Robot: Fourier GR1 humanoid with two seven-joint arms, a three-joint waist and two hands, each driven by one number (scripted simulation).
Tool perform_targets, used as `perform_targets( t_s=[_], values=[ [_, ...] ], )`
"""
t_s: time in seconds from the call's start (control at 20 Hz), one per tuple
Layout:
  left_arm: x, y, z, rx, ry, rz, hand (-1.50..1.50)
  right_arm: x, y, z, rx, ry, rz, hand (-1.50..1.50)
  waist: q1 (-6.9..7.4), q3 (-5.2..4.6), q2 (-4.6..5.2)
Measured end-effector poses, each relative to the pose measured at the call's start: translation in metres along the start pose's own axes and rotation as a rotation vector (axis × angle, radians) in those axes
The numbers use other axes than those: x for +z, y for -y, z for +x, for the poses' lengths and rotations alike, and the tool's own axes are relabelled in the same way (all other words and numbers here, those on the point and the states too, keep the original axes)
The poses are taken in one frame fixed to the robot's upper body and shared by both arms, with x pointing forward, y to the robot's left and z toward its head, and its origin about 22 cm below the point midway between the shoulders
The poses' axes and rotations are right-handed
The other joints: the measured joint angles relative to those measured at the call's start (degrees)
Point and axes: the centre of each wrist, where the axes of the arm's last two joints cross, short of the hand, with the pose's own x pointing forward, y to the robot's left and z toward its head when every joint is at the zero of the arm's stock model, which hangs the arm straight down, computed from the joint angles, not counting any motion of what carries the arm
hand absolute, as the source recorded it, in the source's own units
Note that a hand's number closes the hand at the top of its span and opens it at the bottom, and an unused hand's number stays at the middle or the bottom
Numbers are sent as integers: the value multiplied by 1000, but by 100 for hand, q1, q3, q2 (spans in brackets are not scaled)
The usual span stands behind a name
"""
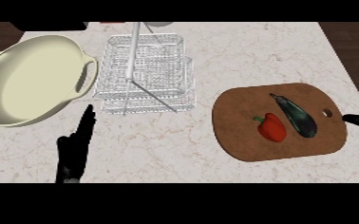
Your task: Pick the bell pepper from the cutting board and place it in the tiered basket
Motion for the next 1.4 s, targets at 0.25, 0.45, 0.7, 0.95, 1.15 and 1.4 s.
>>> perform_targets(
  t_s=[0.25,0.45,0.7,0.95,1.15,1.4],
  values=[
    [0,2,0,1,-4,2,0,6,2,33,277,-113,222,-150,-13,-11,-10],
    [1,3,-1,-3,-1,-1,0,9,-10,61,509,-168,304,-150,7,-11,-11],
    [2,10,3,-6,-5,-10,0,21,-43,78,684,-207,286,-150,43,-6,-2],
    [1,11,0,-2,9,-12,0,34,-78,76,768,-242,263,-150,81,-1,10],
    [1,12,2,-3,8,-17,0,35,-107,71,838,-251,256,-150,119,4,17],
    [1,10,3,0,8,-24,0,31,-128,55,963,-315,275,-150,139,4,22]
  ],
)
